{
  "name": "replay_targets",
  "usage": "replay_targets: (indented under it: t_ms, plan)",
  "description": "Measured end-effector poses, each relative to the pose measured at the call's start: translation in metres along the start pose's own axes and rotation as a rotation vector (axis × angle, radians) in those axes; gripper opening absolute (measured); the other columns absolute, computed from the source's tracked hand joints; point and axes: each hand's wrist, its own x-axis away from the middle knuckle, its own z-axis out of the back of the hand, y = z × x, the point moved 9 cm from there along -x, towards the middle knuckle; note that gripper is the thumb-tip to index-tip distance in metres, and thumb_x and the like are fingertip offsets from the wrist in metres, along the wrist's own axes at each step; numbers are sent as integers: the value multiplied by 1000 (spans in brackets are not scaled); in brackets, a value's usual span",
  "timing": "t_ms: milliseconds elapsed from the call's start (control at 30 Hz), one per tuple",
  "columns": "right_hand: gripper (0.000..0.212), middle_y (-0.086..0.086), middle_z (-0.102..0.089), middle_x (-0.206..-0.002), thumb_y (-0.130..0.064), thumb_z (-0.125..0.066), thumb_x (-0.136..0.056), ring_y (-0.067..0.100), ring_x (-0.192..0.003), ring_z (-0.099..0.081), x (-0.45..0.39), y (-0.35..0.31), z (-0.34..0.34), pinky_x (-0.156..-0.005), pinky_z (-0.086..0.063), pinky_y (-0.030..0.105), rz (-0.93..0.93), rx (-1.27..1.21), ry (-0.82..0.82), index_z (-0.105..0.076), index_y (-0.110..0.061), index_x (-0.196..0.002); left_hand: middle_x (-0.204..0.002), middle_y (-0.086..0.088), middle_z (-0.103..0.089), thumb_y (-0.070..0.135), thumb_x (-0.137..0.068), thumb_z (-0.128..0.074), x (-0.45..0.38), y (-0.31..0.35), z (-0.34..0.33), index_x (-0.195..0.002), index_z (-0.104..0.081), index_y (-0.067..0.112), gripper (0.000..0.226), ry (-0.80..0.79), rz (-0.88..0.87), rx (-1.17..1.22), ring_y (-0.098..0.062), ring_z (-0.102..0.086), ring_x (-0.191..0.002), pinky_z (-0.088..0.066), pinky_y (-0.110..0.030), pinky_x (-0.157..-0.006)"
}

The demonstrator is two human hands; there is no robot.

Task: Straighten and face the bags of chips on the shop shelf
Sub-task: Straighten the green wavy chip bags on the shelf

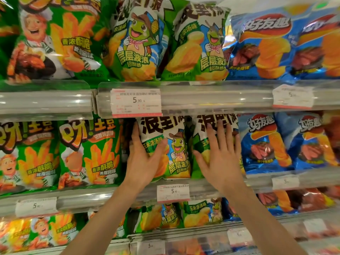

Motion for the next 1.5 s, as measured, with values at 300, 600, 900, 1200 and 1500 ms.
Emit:
replay_targets:
  t_ms: [300,600,900,1200,1500]
  plan:
    - [76,11,-3,-169,-54,-36,-99,29,-156,2,-1,8,-3,-124,-8,56,77,-72,19,-11,-16,-161,-153,3,-31,57,-86,-65,9,4,-6,-157,3,39,100,32,-13,-26,-6,-38,-127,-34,-29,-100]
    - [78,9,2,-169,-60,-30,-97,27,-155,9,0,3,-6,-124,-1,56,-10,-79,3,-9,-21,-161,-150,2,-35,67,-84,-61,4,2,-9,-154,4,48,97,-44,8,-35,-21,-44,-134,-41,-43,-108]
    - [61,0,-35,-158,-39,-59,-97,16,-146,-29,26,-5,42,-120,-28,42,-159,-593,38,-40,-18,-150,-151,18,-41,65,-82,-63,27,0,15,-150,-25,46,81,-111,-73,58,-4,-40,-139,-42,-43,-113]
    - [20,-11,-74,-82,-24,-63,-96,7,-78,-69,113,-17,-1,-71,-58,34,-414,-970,-212,-62,-28,-115,-101,16,-70,32,-93,-63,96,-13,64,-113,-64,28,20,-85,-26,73,-1,-65,-98,-48,-10,-78]
    - [11,-15,-75,-83,-20,-61,-96,4,-81,-70,160,-70,-37,-81,-58,36,-538,-987,-368,-68,-26,-101,-97,13,-73,33,-92,-64,130,-97,124,-102,-71,32,13,-132,235,146,-6,-69,-93,-54,-29,-81]
